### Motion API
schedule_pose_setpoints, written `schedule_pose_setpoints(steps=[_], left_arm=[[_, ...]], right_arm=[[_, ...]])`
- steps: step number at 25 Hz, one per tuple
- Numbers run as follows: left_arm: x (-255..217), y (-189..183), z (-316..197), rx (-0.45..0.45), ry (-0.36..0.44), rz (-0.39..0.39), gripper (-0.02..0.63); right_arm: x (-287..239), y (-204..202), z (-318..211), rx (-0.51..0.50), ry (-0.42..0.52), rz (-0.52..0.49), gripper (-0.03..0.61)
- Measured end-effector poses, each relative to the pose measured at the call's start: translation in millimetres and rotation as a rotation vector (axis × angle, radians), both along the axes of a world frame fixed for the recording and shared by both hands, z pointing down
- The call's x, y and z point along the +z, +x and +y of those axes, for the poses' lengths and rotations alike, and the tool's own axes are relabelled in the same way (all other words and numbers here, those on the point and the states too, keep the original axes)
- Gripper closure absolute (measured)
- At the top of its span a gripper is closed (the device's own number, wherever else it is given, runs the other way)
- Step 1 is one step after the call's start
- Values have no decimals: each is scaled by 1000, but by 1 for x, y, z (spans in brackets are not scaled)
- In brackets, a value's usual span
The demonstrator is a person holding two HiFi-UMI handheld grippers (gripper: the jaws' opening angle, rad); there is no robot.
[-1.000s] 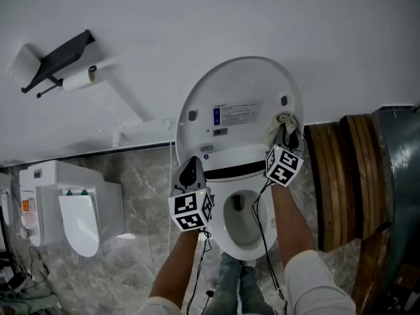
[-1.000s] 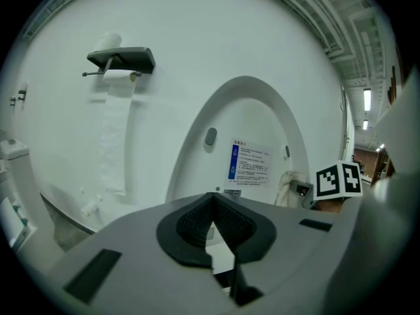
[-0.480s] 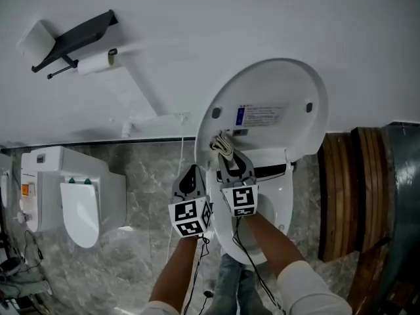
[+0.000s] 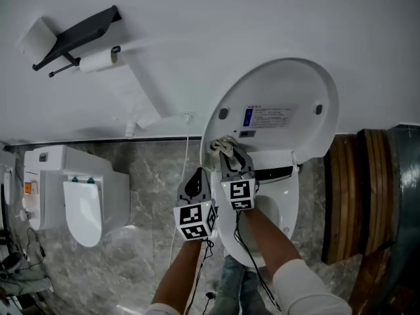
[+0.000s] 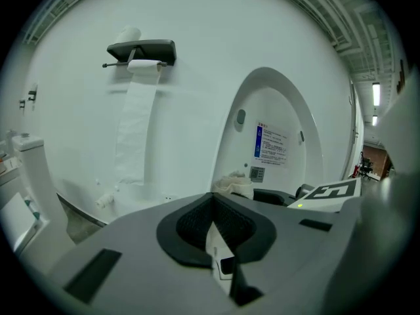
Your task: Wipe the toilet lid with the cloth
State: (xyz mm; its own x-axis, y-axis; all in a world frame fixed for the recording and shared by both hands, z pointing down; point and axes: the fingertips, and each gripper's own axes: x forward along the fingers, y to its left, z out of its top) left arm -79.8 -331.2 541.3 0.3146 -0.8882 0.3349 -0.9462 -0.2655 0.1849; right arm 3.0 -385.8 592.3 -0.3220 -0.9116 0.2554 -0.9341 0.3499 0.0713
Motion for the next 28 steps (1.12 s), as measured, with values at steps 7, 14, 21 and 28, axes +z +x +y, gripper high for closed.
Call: schedule_pose_setpoints(steps=[7, 14, 21, 28], left_arm=[[0, 22, 0, 29, 10, -1, 601], [8, 63, 9, 83, -12, 20, 601], [7, 80, 15, 107, -10, 19, 601], [-1, 79, 22, 105, 2, 22, 601]], right_arm=[[5, 97, 3, 168, -3, 50, 479], [18, 233, 16, 483, -43, -8, 479], [23, 299, 26, 682, -85, -58, 479], [15, 294, 34, 651, -90, -62, 480]])
